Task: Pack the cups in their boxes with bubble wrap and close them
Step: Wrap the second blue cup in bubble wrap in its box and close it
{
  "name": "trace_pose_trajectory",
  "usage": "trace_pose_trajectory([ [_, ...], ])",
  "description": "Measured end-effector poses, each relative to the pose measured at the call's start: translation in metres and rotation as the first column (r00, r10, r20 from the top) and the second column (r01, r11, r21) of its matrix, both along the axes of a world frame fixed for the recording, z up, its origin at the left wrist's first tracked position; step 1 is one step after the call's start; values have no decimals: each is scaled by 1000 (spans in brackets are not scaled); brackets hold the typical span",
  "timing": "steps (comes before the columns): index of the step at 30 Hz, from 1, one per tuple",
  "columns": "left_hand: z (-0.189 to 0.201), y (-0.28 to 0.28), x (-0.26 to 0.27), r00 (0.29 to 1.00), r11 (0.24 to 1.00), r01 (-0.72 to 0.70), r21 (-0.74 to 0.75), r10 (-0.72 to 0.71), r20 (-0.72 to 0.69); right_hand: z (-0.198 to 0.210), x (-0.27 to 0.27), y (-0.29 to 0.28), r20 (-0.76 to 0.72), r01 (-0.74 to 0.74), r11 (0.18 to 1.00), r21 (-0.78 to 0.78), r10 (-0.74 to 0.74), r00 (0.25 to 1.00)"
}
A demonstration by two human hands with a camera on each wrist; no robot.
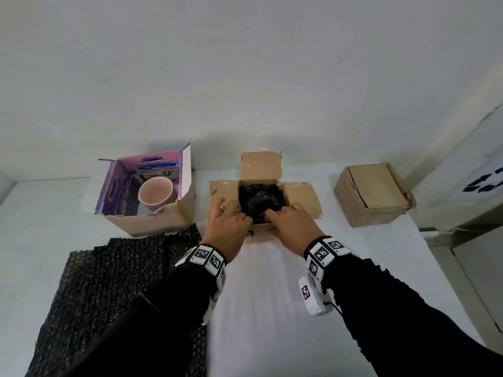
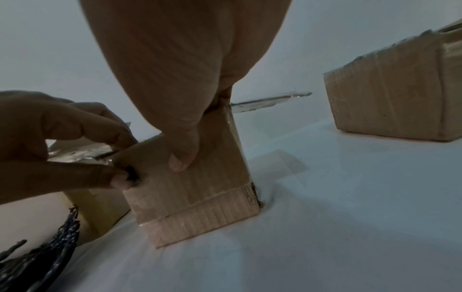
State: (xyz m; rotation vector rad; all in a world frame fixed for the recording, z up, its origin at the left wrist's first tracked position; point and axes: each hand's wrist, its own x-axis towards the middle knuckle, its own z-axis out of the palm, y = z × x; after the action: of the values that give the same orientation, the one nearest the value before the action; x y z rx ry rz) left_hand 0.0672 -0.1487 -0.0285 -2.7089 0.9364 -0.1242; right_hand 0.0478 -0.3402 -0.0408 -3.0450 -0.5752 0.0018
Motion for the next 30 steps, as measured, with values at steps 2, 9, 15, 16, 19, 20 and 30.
trace_pose_trajectory([
  [2, 3, -2, -1, 999, 999, -33, 37, 35, -31, -1, -2, 1, -4, 8, 1000, -25, -8, 1000],
  [9, 8, -7, -9, 988, 984, -147, 99, 150, -32, 1, -7, 9, 9, 38, 995, -94, -37, 999],
  [15, 8, -10, -13, 991, 988, -135, 81, 137, -11, -2, -15, 18, 61, 118, 986, -118, -111, 992],
  [16, 8, -9, -12, 992, 990, -122, 75, 124, -17, -4, -16, 16, 95, 106, 989, -103, -96, 991],
  [19, 5, 0, -14, 984, 980, -172, -103, 166, -63, -2, -23, 5, 153, 90, 995, 36, -95, 984],
  [20, 3, 4, -16, 975, 950, -219, -223, 205, -82, -1, -27, 0, 179, 127, 986, 106, -144, 973],
  [30, 9, 1, -31, 841, 167, -518, -839, 274, -465, -2, -41, -35, -380, 661, 318, 680, -618, 689],
])
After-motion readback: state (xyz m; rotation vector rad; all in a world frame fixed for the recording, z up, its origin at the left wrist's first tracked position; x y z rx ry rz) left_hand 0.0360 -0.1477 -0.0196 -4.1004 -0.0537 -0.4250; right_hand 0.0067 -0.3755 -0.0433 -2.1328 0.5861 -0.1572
